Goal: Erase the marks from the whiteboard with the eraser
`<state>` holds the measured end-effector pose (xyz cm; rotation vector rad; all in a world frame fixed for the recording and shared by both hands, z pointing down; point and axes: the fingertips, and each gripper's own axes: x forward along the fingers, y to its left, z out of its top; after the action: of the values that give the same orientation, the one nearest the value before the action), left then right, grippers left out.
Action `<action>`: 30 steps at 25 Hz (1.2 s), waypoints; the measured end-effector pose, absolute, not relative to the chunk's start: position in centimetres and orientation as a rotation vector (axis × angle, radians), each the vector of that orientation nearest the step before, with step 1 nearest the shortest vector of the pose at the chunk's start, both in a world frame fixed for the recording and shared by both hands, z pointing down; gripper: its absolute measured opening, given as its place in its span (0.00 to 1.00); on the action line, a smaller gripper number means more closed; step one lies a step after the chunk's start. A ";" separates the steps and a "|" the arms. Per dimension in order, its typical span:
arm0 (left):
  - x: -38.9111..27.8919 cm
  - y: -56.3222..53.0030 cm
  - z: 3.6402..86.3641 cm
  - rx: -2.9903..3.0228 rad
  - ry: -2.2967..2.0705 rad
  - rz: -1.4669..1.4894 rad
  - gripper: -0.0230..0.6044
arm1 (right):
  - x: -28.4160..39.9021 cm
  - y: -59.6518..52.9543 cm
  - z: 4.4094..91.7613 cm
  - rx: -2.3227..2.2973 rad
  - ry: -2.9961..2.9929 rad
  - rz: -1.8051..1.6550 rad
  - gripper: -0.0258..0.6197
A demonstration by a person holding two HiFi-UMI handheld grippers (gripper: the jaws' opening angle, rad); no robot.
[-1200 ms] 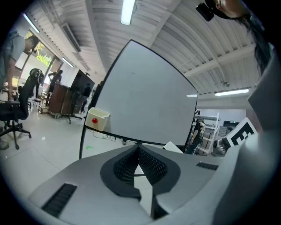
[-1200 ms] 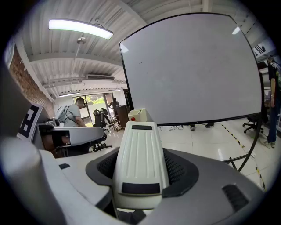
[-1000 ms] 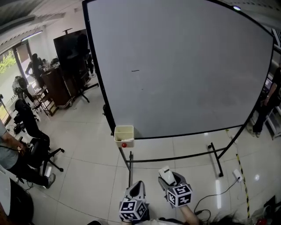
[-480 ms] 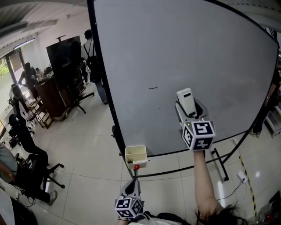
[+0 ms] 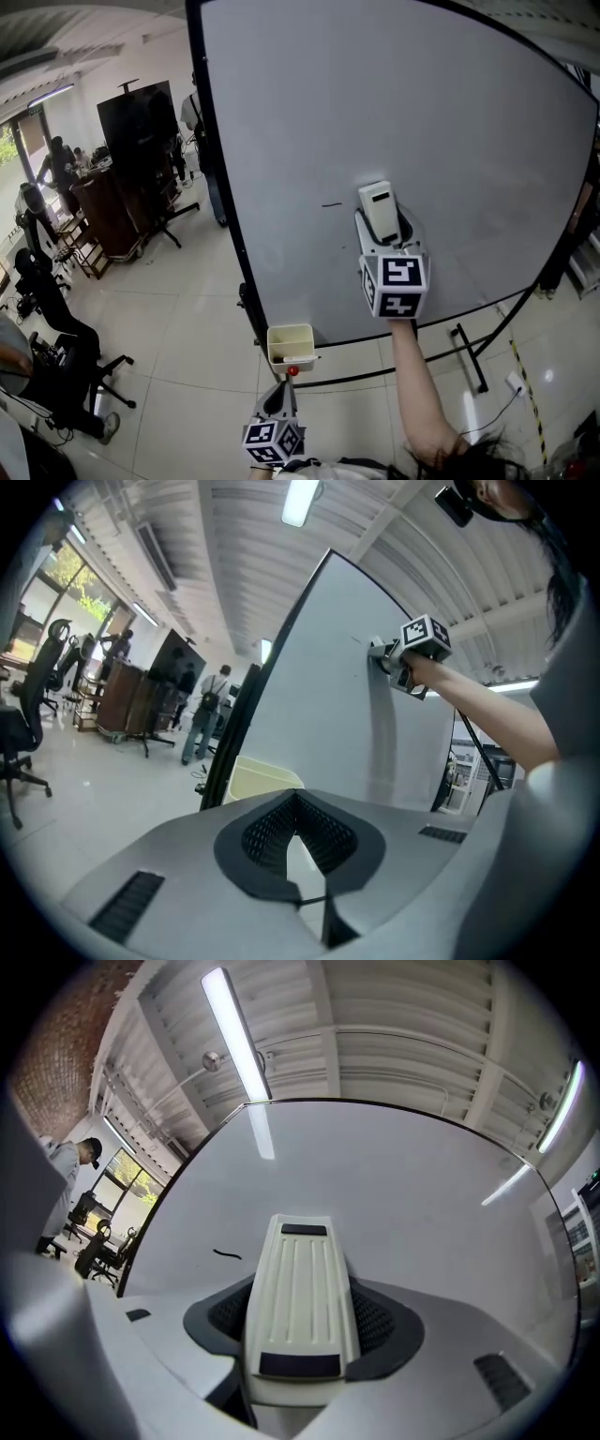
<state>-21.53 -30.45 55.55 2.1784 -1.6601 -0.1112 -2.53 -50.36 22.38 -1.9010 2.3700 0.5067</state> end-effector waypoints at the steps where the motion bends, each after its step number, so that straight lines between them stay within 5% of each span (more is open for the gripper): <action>1: -21.4 -30.4 55.7 2.174 -1.660 -0.113 0.00 | -4.1 -50.1 22.7 -1.879 2.400 0.517 0.47; 6: -20.9 -29.7 56.6 2.160 -1.657 -0.103 0.00 | -13.2 -48.6 26.3 -1.862 2.599 0.750 0.47; 10: -20.9 -29.4 56.3 2.147 -1.661 -0.112 0.00 | -14.3 -48.1 26.7 -1.750 2.682 0.697 0.47; 18: -22.3 -29.0 56.4 2.128 -1.692 -0.115 0.00 | 4.7 -50.0 22.3 -1.942 2.279 0.313 0.47; 22: -22.6 -28.9 56.6 2.118 -1.695 -0.114 0.00 | 6.4 -51.2 23.2 -2.025 2.282 0.349 0.47; 26: -22.5 -28.9 56.3 2.123 -1.693 -0.118 0.00 | 4.2 -50.7 24.1 -2.009 2.325 0.361 0.47; 30: -22.2 -29.2 56.5 2.125 -1.691 -0.111 0.00 | -6.0 -49.5 30.4 -1.911 2.615 0.464 0.47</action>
<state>-22.23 -29.18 56.50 2.1250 -1.6907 -0.1110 -5.95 -49.47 30.37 -1.9111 2.6146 0.4643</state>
